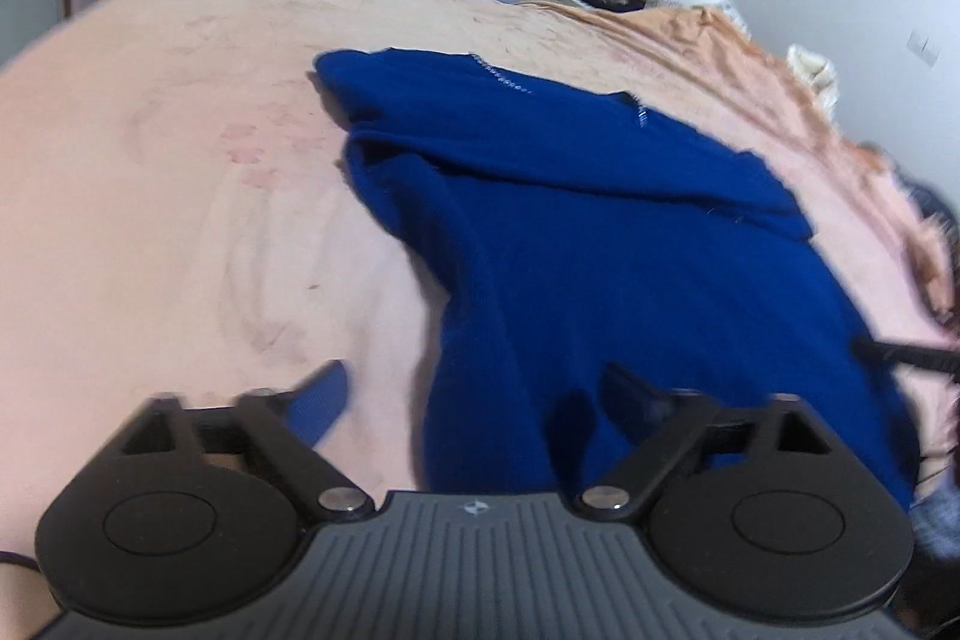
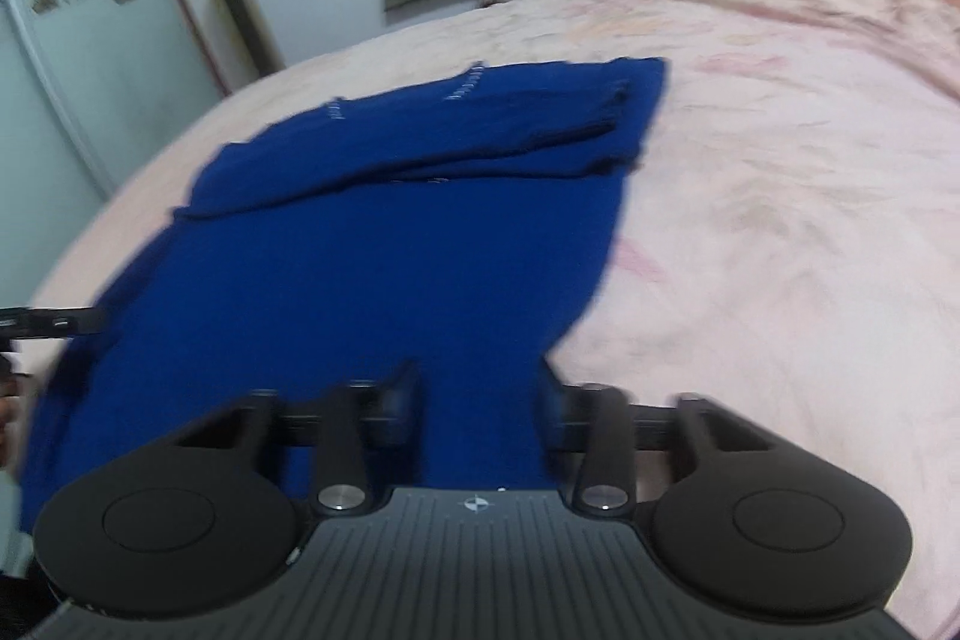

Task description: Fold small clothes

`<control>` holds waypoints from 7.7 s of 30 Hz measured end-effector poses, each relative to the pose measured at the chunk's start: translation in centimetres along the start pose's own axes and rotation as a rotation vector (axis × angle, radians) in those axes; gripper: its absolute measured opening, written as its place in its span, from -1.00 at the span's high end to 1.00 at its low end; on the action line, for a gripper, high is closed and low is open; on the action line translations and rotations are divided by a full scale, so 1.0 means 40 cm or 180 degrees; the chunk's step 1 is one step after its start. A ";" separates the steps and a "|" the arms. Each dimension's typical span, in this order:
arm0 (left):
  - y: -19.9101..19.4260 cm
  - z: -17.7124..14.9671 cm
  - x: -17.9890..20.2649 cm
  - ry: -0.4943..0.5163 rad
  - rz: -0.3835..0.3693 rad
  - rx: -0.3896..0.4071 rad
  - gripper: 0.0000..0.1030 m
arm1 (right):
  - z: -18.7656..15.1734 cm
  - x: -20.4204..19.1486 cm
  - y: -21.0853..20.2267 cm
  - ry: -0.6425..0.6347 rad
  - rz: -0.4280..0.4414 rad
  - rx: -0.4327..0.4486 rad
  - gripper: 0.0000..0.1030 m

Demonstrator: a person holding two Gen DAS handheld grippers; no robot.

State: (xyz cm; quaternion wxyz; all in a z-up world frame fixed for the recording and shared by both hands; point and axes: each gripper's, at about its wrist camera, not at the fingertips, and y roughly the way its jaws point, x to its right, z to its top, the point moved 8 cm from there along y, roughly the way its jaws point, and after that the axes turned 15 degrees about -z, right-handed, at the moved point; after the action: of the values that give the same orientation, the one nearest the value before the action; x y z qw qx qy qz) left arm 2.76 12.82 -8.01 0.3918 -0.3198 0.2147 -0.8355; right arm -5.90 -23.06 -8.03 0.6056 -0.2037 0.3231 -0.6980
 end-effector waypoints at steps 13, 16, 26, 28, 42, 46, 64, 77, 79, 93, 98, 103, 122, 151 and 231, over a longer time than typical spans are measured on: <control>-0.021 -0.031 0.040 0.0210 0.0058 -0.0115 0.73 | 0.018 0.060 -0.012 0.0261 -0.0311 0.0168 0.54; -0.032 -0.041 0.042 0.0153 -0.0116 -0.0116 0.19 | -0.007 0.070 -0.033 0.0370 -0.0104 0.0077 0.23; -0.050 0.032 0.136 0.0505 -0.0193 0.0071 0.87 | -0.021 0.020 -0.112 0.0351 0.0214 0.0126 0.87; -0.065 0.085 0.142 0.0582 -0.0151 0.0236 0.87 | 0.037 0.021 -0.139 0.0423 0.0303 0.0319 0.87; 0.045 0.106 -0.004 0.0136 0.0299 0.0006 0.39 | 0.136 0.103 0.034 0.0379 -0.0458 0.0319 0.39; -0.016 0.063 0.022 0.0120 0.0299 0.0125 -0.39 | 0.065 0.120 -0.018 0.0471 -0.0320 0.0175 0.15; -0.014 -0.003 0.075 0.0033 0.1143 -0.0054 -0.40 | 0.021 -0.016 -0.103 0.0205 -0.0550 0.0483 -0.78; -0.007 -0.019 0.085 0.0031 0.1305 -0.0162 -0.45 | 0.008 -0.050 -0.119 -0.0005 -0.0525 0.0511 -0.85; -0.007 -0.022 0.087 0.0047 0.1323 -0.0174 -0.45 | 0.005 -0.051 -0.125 -0.0027 -0.0534 0.0535 -0.84; 0.000 -0.031 0.126 0.0303 0.1625 -0.0231 -0.57 | -0.006 -0.039 -0.149 0.0078 -0.0550 0.0599 -0.78; -0.003 -0.038 0.135 0.0332 0.1683 -0.0218 -0.57 | -0.018 -0.055 -0.154 0.0029 -0.0529 0.0589 -0.78; -0.009 -0.043 0.138 0.0301 0.1676 -0.0201 -0.57 | -0.027 -0.059 -0.166 0.0036 -0.0516 0.0594 -0.79; -0.019 -0.058 0.137 0.0166 0.1597 -0.0217 -0.58 | -0.064 -0.042 -0.158 0.0264 -0.0277 0.0422 -0.78; -0.019 -0.077 0.136 -0.0242 0.1022 -0.0289 -0.58 | -0.094 -0.005 -0.126 0.0400 -0.0283 0.0231 -0.38; 0.159 0.451 0.123 0.0224 0.0510 -0.0094 0.77 | 0.359 0.038 0.083 0.1618 0.0786 0.0380 0.75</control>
State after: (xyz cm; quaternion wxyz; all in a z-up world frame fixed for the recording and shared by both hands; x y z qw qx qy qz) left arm 16.33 3.16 2.61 0.4449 -0.2777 0.2655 -0.8090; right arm 5.89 -27.67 -0.33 0.5965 0.0546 0.4453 -0.6655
